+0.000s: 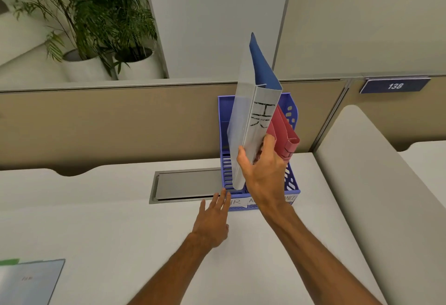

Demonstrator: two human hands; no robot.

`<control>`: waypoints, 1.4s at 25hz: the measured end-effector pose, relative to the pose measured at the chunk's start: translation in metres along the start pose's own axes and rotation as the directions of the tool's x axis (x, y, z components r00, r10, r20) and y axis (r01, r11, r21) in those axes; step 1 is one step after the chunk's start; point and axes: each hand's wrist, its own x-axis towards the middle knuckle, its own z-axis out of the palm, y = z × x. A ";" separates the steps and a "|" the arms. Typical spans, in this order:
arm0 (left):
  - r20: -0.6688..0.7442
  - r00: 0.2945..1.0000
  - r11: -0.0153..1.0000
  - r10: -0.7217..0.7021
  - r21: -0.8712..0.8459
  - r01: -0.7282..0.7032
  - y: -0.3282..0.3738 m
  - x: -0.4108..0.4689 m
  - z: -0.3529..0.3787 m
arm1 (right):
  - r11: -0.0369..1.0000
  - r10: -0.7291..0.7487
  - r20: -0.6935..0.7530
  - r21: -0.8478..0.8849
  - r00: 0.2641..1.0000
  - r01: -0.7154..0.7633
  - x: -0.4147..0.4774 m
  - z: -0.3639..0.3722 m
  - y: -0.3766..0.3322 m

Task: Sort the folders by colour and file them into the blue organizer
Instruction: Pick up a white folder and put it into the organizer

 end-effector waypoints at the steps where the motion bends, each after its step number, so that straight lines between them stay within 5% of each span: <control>1: -0.013 1.000 1.000 -0.002 -0.007 0.002 0.000 0.001 0.003 | 1.000 0.000 0.005 -0.009 1.000 0.000 0.000 0.003 0.001; 11: -0.057 0.998 0.993 0.018 -0.115 -0.024 -0.010 0.003 0.010 | 0.992 -0.091 0.160 -0.078 0.983 0.104 -0.015 0.047 0.018; 25: -0.021 0.999 0.990 0.033 -0.138 -0.036 -0.016 -0.003 0.008 | 0.969 0.206 0.423 -0.212 0.882 -0.124 -0.046 0.086 0.063; 35: -0.029 0.999 0.988 0.016 -0.153 -0.020 -0.014 -0.018 0.003 | 0.946 0.289 0.525 -0.284 0.800 -0.155 -0.052 0.058 0.063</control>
